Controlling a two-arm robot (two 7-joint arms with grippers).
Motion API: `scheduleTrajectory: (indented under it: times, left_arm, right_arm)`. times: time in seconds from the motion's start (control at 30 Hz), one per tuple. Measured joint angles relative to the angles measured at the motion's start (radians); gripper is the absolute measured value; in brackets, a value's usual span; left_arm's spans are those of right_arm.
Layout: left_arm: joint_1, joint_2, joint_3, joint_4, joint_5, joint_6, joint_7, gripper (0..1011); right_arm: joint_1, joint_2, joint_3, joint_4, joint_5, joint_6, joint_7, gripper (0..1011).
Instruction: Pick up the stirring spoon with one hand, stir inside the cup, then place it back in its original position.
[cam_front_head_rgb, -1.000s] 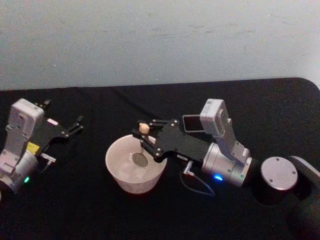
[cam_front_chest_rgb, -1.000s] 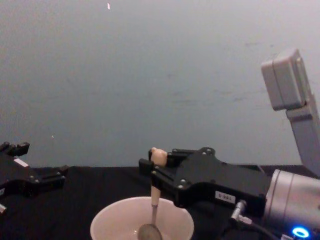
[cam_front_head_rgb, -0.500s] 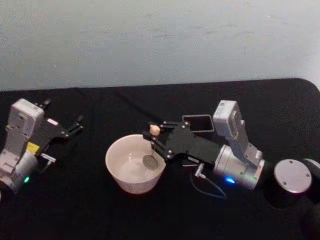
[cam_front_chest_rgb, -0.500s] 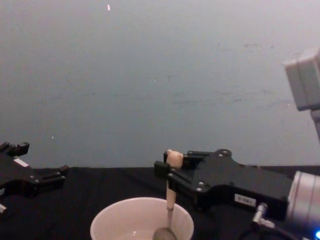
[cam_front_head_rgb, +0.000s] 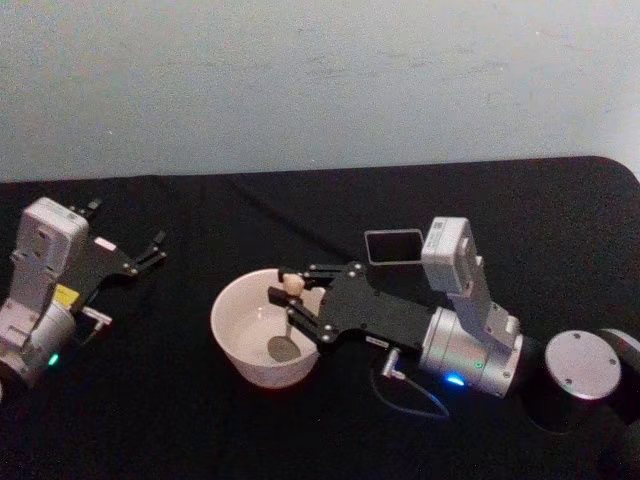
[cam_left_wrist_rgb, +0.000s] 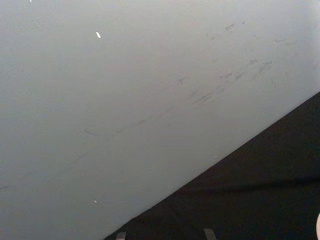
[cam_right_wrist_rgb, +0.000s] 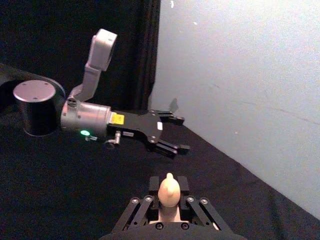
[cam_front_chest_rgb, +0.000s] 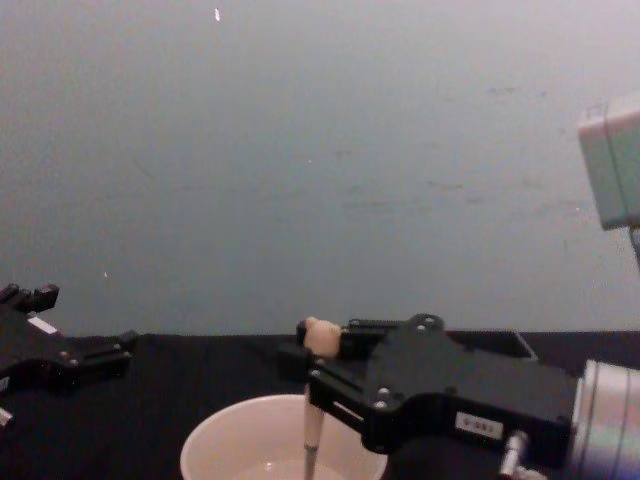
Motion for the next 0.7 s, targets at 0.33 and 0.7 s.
scheduleTrajectory:
  times: [0.33, 0.7]
  left_arm:
    - [0.0, 0.0, 0.0, 0.0, 0.0, 0.0, 0.0, 1001]
    - [0.0, 0.0, 0.0, 0.0, 0.0, 0.0, 0.0, 1001]
  right_arm:
    - [0.037, -0.042, -0.026, 0.048, -0.008, -0.002, -0.008, 211]
    - [0.079, -0.085, -0.015, 0.113, -0.029, -0.01, -0.054, 210]
